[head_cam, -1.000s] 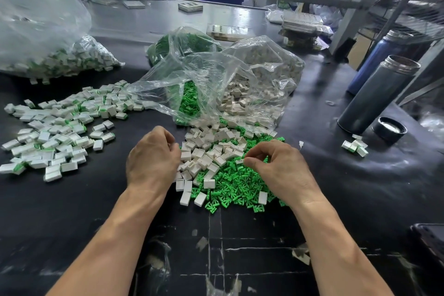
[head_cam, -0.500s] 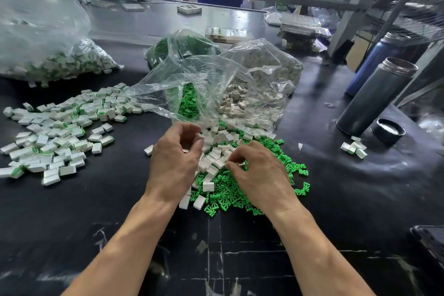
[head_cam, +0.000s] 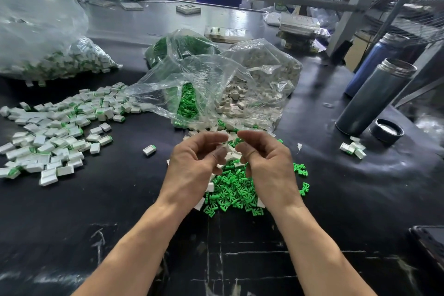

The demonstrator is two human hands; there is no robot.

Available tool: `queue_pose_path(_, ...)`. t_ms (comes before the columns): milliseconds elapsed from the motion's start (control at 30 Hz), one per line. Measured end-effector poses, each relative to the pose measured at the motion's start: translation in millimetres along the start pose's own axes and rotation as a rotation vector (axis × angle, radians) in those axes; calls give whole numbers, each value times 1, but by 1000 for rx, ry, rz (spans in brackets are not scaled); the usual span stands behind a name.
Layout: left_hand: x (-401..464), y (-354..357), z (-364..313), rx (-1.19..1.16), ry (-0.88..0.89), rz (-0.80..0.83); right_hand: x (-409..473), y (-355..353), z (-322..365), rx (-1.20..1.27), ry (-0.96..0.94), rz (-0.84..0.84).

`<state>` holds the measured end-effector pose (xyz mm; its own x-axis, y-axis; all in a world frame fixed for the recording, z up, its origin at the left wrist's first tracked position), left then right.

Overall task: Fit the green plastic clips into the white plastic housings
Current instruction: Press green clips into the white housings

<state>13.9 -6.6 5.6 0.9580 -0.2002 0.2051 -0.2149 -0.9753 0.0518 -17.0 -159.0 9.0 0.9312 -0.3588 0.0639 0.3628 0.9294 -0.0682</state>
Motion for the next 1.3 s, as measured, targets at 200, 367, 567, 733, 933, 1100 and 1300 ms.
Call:
queue_pose_path(200,1,2,3,-60,-30,-15,-1,0,0,124,26,7)
queue_pose_path(367,1,1,3,-72,-39,-11,-1,-1,0,141,3,21)
queue_pose_path(567,0,1,3,-62,-50,-7,-3,-2,2,81,-28,56)
queue_pose_path(733,0,0,2,-59,-46,-13,-4,-2,2,41,-43,69)
queue_pose_path(933,-1,-2,2,-21,-15,-21,-4,-1,2,10,-51,78)
queue_pose_path(1100,-1,-1,3,20,7,-25,-5,1,0,-54,-60,83)
queue_pose_path(1300,-2,-2,1,30,10,-28,-5,-2,2,-104,-41,112)
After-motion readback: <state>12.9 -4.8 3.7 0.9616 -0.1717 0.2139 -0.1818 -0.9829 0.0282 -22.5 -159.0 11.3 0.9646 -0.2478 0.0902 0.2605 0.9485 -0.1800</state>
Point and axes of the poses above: each hand's wrist, its own x-axis towards the middle knuckle, its own y-axis out of the palm, z = x × y, the point moved 2 cm from there along x, towards the middle knuckle, and after that the axes turned 5 degrees about y, right-handed, at the moved point
